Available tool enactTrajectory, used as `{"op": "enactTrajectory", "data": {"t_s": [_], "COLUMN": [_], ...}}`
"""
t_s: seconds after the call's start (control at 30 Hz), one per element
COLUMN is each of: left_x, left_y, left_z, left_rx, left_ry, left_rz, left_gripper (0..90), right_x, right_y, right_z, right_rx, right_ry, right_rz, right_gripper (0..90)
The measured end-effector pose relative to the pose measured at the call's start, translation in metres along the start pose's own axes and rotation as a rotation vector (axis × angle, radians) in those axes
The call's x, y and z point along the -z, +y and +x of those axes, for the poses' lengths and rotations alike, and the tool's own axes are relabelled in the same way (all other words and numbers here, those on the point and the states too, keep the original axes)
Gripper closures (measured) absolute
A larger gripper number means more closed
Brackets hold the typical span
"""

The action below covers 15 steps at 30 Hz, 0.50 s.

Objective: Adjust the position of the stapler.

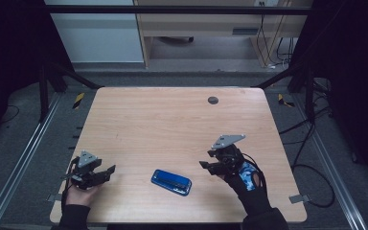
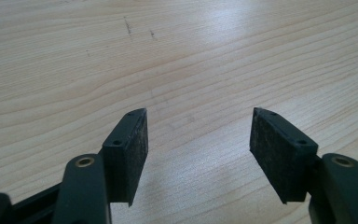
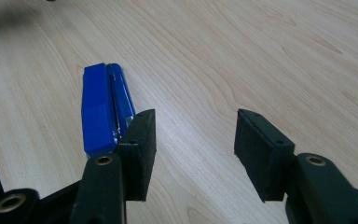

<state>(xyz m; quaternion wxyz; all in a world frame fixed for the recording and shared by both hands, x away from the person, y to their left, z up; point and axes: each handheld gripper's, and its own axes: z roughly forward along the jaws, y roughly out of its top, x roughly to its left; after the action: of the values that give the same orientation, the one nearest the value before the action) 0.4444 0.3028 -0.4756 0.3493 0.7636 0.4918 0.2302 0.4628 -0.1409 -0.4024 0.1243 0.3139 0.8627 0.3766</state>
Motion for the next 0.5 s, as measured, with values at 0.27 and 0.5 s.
{"op": "enactTrajectory", "data": {"t_s": [0.27, 0.5], "left_x": [-0.001, 0.000], "left_y": [0.000, 0.000], "left_z": [0.000, 0.000], "left_rx": [-0.003, -0.010], "left_ry": [-0.002, -0.001], "left_rz": [0.004, 0.007], "left_gripper": [36.9, 37.1], "right_x": [-0.008, -0.019], "right_y": [0.017, 0.025], "right_z": [0.008, 0.014], "right_rx": [0.047, 0.092], "right_ry": [0.046, 0.075], "right_rz": [0.054, 0.111], "right_gripper": [47.5, 48.3]}}
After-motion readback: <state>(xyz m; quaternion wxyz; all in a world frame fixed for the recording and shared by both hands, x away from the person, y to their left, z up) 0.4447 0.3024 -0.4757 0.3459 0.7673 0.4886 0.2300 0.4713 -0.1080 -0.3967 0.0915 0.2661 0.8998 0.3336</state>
